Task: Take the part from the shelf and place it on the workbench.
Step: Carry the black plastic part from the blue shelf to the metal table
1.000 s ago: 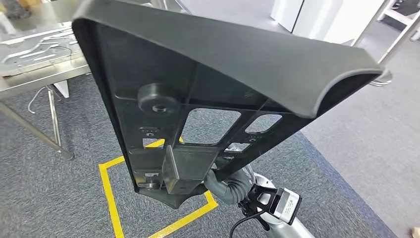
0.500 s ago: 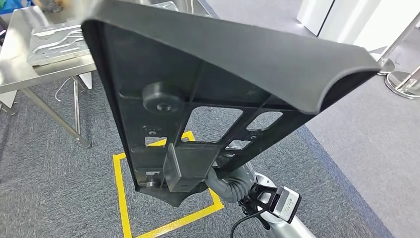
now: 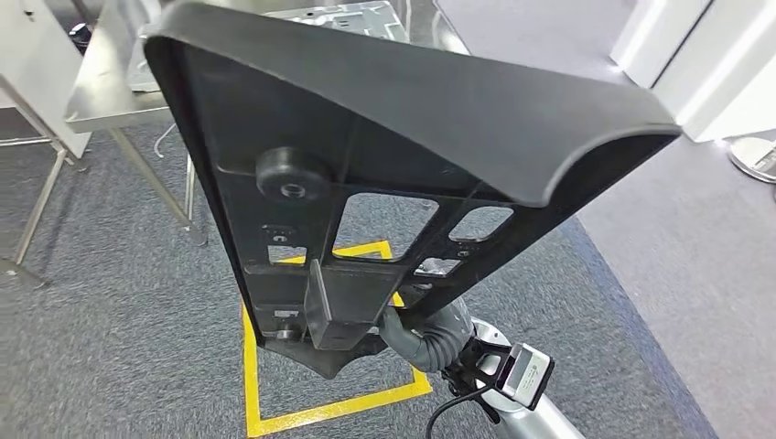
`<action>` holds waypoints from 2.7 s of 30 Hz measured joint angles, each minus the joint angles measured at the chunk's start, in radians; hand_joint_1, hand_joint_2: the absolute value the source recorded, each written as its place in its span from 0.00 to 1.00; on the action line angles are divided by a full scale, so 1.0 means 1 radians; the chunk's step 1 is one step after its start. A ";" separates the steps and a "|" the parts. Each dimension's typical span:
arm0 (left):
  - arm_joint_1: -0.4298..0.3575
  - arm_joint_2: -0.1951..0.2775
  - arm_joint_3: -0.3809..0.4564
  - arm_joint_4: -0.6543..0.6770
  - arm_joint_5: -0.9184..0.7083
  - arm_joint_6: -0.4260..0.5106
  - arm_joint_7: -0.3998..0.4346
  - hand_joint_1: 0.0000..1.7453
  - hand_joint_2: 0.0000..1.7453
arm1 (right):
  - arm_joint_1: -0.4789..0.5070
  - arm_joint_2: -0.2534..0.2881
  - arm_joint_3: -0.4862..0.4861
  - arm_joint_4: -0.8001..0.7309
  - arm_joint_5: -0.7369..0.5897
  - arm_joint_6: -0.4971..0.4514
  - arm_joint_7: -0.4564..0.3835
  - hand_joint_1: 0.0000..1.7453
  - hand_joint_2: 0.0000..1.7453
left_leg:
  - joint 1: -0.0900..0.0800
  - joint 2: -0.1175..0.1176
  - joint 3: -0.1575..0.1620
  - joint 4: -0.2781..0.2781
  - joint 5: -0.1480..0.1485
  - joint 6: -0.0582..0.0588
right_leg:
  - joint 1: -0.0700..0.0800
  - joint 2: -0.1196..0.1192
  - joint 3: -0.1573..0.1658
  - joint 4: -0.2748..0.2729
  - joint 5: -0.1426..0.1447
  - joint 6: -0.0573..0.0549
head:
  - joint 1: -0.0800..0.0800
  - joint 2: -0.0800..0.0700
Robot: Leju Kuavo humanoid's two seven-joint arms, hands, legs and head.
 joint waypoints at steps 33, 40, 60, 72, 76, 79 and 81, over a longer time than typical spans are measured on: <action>-0.002 0.005 -0.004 0.001 -0.016 -0.019 -0.021 0.00 0.00 | 0.003 -0.008 0.000 -0.027 -0.040 0.033 0.000 1.00 1.00 | -0.004 0.057 0.017 -0.005 -0.015 -0.017 | 0.002 -0.027 0.042 -0.112 0.042 -0.010 | 0.000 0.000; -0.001 0.008 -0.012 0.001 -0.028 -0.019 -0.026 0.00 0.00 | 0.002 -0.003 0.000 -0.030 -0.040 0.032 0.000 1.00 1.00 | 0.003 0.064 -0.065 0.175 -0.115 -0.052 | 0.004 -0.032 0.047 -0.129 0.047 -0.048 | 0.000 0.000; -0.001 0.014 -0.024 0.001 -0.030 -0.020 -0.029 0.00 0.00 | 0.010 -0.003 -0.001 -0.042 -0.041 0.022 0.000 1.00 1.00 | 0.000 0.062 0.022 -0.012 -0.012 -0.001 | 0.005 -0.028 -0.053 0.077 -0.020 -0.001 | 0.000 0.000; 0.000 0.011 -0.024 0.001 -0.030 -0.022 -0.027 0.00 0.00 | 0.011 -0.002 -0.002 -0.046 -0.043 0.023 0.000 1.00 1.00 | 0.002 0.065 -0.108 0.262 -0.141 -0.054 | 0.009 -0.030 0.056 -0.134 0.040 -0.056 | 0.000 0.000; 0.002 0.012 -0.024 0.001 -0.030 -0.022 -0.027 0.00 0.00 | 0.011 -0.002 -0.002 -0.046 -0.043 0.023 0.000 1.00 1.00 | 0.000 0.065 -0.069 0.143 -0.036 -0.042 | 0.012 -0.028 0.079 -0.133 0.023 -0.052 | 0.000 0.000; 0.000 0.012 -0.024 0.001 -0.031 -0.020 -0.027 0.00 0.00 | 0.010 -0.002 -0.002 -0.046 -0.043 0.023 0.000 1.00 1.00 | -0.010 0.067 -0.002 0.003 0.002 -0.022 | 0.017 -0.028 0.092 -0.132 0.011 -0.038 | 0.000 0.000; 0.000 0.013 -0.024 0.001 -0.032 -0.020 -0.027 0.00 0.00 | 0.010 -0.002 -0.002 -0.046 -0.043 0.023 0.000 1.00 1.00 | -0.011 0.065 0.005 -0.005 -0.006 -0.012 | 0.018 -0.028 0.094 -0.129 0.012 -0.026 | 0.000 0.000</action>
